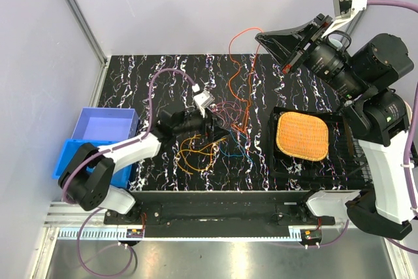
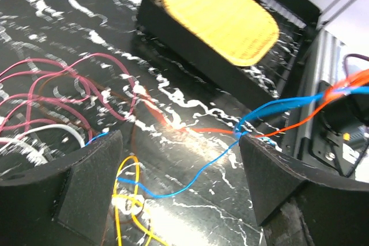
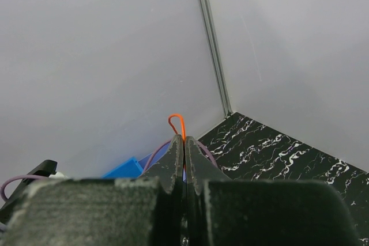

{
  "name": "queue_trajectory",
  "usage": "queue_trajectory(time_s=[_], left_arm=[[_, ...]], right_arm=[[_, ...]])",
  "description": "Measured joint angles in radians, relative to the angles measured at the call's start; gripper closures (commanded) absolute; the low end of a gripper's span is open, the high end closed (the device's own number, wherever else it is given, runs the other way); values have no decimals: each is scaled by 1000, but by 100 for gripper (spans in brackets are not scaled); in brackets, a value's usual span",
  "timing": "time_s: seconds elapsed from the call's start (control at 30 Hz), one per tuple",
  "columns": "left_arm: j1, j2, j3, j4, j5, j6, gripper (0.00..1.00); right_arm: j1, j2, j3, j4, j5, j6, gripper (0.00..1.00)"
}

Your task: Untangle the cables

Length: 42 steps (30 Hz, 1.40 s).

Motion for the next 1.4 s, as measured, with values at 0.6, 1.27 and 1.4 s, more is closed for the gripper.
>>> queue_trajectory(time_s=[0.6,1.27,1.4], left_arm=[[-65,149,101,174,113,-140,100],[-64,-137,325,-742,-584,8,100],[-64,-187,342,-845,-676,31,100]], right_arm=[[0,-6,-31,1,-12,6,100],[-1,-9,-478,11,311,61,1],[-1,77,-588,10,249,116,8]])
